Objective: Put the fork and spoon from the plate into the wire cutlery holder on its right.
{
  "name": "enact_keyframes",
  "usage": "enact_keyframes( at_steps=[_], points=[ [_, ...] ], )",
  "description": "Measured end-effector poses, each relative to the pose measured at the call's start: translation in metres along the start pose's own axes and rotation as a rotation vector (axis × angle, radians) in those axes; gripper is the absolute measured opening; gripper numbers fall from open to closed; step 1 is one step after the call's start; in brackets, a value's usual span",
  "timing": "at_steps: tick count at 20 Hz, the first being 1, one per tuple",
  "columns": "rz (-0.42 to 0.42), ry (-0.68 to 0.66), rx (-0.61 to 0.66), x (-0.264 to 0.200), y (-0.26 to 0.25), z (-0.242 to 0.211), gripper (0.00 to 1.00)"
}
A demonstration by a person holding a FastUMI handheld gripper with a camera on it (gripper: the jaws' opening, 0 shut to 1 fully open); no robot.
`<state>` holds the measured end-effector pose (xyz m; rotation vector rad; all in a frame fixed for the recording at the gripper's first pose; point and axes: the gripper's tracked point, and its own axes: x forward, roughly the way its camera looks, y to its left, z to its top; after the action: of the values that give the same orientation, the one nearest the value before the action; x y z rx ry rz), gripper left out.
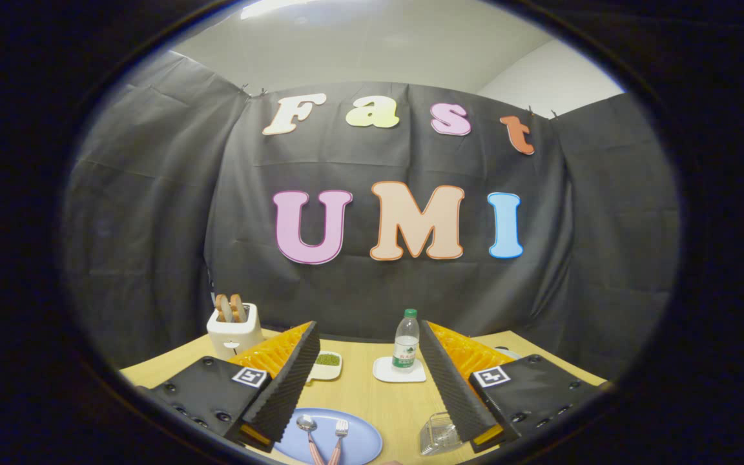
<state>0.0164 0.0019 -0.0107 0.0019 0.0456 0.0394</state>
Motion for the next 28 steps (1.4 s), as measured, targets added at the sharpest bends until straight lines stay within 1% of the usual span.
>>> enact_keyframes(
  at_steps=[7, 10, 17, 24, 28],
  points=[
    [0.05, 0.061, -0.013, 0.008, 0.012, -0.021, 0.99],
    [0.072, 0.105, -0.021, 0.011, 0.016, -0.039, 0.99],
    [0.128, 0.269, -0.031, 0.016, 0.026, -0.097, 0.99],
    [0.17, 0.437, -0.078, 0.01, 0.034, -0.158, 0.99],
    [0.178, 0.546, -0.119, 0.005, 0.031, -0.199, 0.99]
  ],
)
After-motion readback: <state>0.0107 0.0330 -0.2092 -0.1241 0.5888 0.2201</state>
